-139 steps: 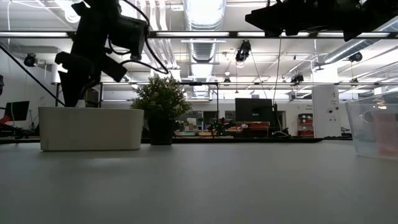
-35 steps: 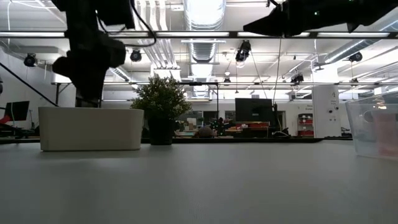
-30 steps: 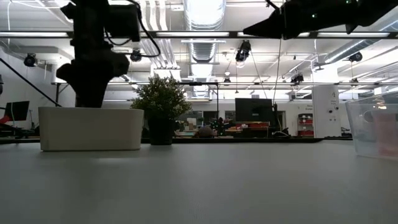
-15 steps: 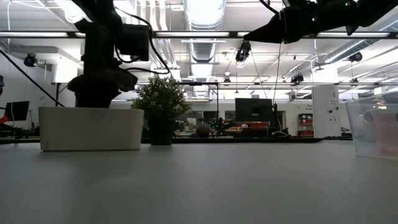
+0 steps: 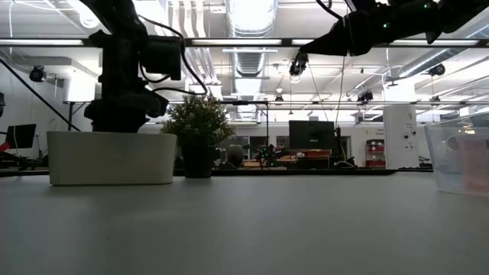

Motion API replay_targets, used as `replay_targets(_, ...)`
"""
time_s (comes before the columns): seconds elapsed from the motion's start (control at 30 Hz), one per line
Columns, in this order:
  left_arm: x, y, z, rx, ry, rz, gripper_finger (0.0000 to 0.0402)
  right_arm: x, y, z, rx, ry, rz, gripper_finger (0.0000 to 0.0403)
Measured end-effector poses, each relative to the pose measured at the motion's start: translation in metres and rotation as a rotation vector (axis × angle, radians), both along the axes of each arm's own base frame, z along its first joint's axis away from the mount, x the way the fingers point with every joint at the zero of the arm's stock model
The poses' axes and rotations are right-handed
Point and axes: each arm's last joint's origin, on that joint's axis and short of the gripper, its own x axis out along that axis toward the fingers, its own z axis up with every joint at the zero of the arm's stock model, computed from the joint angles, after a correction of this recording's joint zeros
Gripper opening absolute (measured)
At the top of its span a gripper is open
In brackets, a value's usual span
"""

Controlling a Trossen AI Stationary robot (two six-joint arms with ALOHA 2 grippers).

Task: Pick and place medicine bottles into bin by pill shape (circle, oval)
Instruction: Put the transparent pill bottle into the gray bin

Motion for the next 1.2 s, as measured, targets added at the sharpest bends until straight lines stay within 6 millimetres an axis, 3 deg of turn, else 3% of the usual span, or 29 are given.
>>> replay_targets(0.9, -0.009, 0.0, -0.013, 0.065, 0.066, -0.101, 0.0187, 0.0, -0.001, 0.0, 0.0, 0.002, -0.01, 0.0144)
replay_targets(1.2, -0.009, 0.001, -0.018, 0.068, 0.059, -0.106, 0.0108, 0.0, -0.002, 0.0, -0.004, 0.001, -0.036, 0.0144)
